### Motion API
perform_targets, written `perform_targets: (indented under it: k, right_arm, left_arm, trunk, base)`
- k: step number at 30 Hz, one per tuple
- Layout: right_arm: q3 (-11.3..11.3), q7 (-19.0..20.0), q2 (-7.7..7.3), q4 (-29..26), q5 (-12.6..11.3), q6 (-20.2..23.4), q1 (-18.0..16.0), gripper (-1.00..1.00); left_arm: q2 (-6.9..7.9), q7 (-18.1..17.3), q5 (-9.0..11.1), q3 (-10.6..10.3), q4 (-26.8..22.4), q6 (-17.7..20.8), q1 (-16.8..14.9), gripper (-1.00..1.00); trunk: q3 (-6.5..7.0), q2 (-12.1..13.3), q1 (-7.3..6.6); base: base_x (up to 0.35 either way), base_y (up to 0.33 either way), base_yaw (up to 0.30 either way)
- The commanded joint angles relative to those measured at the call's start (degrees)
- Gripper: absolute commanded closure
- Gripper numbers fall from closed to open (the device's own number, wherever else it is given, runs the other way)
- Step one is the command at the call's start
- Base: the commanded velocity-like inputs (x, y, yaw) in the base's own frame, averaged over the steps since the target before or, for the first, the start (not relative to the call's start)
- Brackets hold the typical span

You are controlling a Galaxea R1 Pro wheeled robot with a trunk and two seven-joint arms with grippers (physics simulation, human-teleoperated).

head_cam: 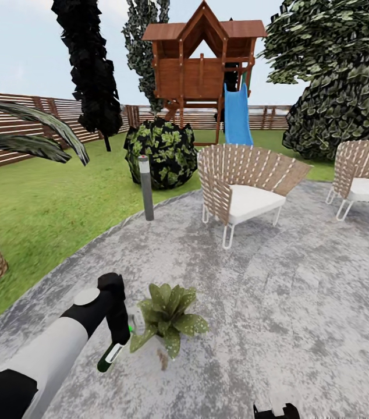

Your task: Pick up the pesticide atomizer in the garden and spray insectifuge to fully cover both potted plants in the garden.

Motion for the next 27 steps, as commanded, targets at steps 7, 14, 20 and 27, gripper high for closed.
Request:
perform_targets:
  k: [7,14,20,27]
  right_arm:
    - [-0.5,-0.2,-0.15,-0.2,0.5,-0.2,0.0,-1.00]
    - [-0.6,0.0,-0.12,-0.4,0.4,-0.2,0.0,-1.00]
    - [-0.2,2.1,-0.17,-12.1,1.0,-0.1,0.0,-1.00]
    - [-0.3,25.6,-1.44,-25.2,12.9,0.0,-0.2,-1.00]
  left_arm:
    - [0.69,1.1,0.7,3.6,0.3,-0.1,0.6,1.00]
    - [0.89,15.2,14.6,10.6,3.6,-12.0,6.1,1.00]
    - [0.88,18.3,17.2,10.8,10.2,-23.6,7.0,1.00]
    - [2.36,23.7,23.6,10.8,17.6,-36.8,7.0,1.00]
  trunk:
    - [-0.03,0.0,-0.05]
    - [0.24,0.0,-0.05]
    - [0.26,0.0,-0.05]
    - [0.26,0.0,-0.05]
  base:
    - [-0.338,-0.068,0.019]
    - [-0.338,-0.035,-0.125]
    - [-0.200,0.000,-0.009]
    - [-0.006,0.000,0.000]
